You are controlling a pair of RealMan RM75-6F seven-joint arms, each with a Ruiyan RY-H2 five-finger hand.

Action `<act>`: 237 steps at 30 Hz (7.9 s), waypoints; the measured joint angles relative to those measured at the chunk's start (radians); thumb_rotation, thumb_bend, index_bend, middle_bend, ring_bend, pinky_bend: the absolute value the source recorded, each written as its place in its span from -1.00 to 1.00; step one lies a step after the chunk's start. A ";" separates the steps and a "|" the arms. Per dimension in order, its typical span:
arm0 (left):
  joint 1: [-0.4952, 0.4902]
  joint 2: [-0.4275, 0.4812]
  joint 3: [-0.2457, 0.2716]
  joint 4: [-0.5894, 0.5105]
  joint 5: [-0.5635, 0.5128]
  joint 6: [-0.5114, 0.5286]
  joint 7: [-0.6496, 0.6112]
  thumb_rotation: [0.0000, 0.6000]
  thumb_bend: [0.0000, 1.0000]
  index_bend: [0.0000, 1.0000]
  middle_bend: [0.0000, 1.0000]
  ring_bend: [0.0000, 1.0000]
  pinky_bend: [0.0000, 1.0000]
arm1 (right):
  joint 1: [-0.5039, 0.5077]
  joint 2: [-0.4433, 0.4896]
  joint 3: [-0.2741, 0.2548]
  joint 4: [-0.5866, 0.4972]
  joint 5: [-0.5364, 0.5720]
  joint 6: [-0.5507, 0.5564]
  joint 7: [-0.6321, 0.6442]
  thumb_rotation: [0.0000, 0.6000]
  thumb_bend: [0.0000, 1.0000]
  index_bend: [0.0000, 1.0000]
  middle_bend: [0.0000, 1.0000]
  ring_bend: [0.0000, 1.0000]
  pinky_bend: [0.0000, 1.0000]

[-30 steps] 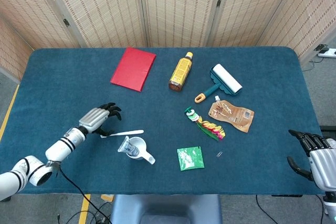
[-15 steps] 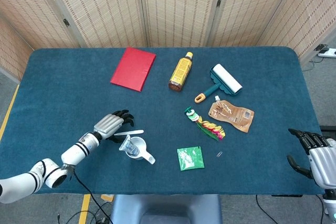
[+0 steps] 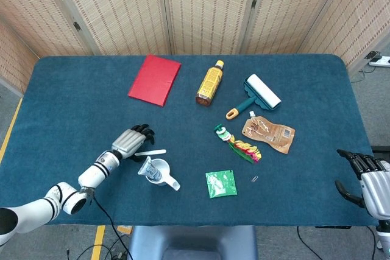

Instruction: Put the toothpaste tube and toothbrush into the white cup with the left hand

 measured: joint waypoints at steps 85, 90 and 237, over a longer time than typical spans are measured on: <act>0.002 -0.061 -0.068 0.001 -0.109 -0.005 0.139 1.00 -0.19 -0.01 -0.67 -0.95 -0.71 | -0.017 -0.003 0.000 0.029 0.009 0.016 0.031 1.00 -0.55 -0.61 -0.43 -0.50 -0.47; 0.003 -0.071 -0.067 0.017 -0.102 -0.002 0.132 1.00 -0.19 0.04 -0.67 -0.95 -0.71 | -0.017 -0.003 0.000 0.027 0.010 0.014 0.027 1.00 -0.55 -0.61 -0.43 -0.50 -0.47; 0.119 0.072 -0.125 0.076 0.103 0.223 -0.846 0.73 0.36 -0.23 -0.70 -0.98 -0.74 | -0.043 0.020 -0.005 -0.012 -0.047 0.079 0.007 1.00 -0.55 -0.61 -0.43 -0.50 -0.47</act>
